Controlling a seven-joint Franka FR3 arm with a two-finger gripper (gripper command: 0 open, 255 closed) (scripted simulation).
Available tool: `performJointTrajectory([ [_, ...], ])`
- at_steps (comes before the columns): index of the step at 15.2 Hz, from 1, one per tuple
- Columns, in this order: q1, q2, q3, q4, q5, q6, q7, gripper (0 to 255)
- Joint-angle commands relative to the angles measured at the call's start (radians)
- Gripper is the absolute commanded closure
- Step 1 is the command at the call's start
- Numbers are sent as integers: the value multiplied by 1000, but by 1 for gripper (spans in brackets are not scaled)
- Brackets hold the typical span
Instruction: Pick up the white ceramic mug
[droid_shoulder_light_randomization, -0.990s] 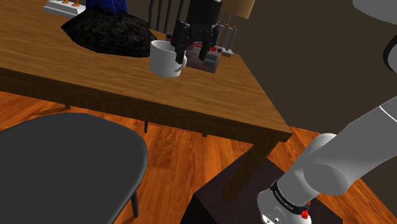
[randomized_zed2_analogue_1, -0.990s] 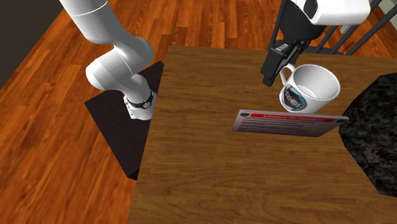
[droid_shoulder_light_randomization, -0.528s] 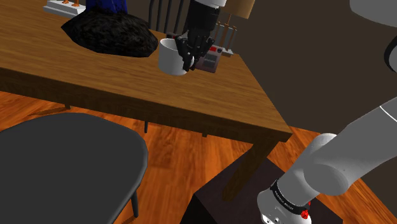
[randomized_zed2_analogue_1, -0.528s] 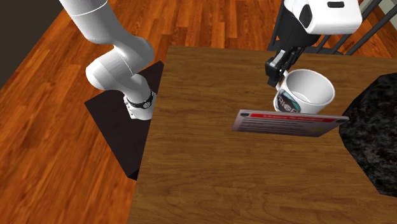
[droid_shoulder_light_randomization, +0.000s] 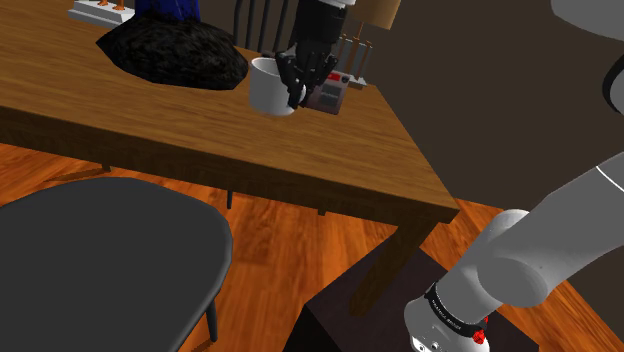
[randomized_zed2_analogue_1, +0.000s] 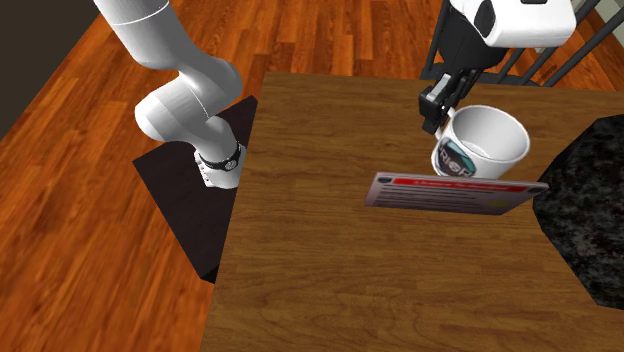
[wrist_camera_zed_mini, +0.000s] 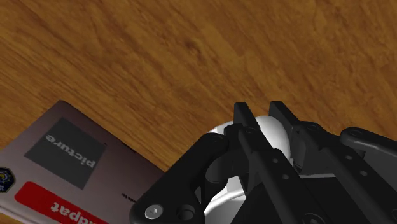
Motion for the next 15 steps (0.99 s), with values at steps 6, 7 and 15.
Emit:
performJointTrajectory([
  [6,-3,27,3,118,-10,-93,2,255],
  [7,-3,33,3,138,-12,-107,2,255],
  [15,-3,73,11,266,-28,-199,9,255],
])
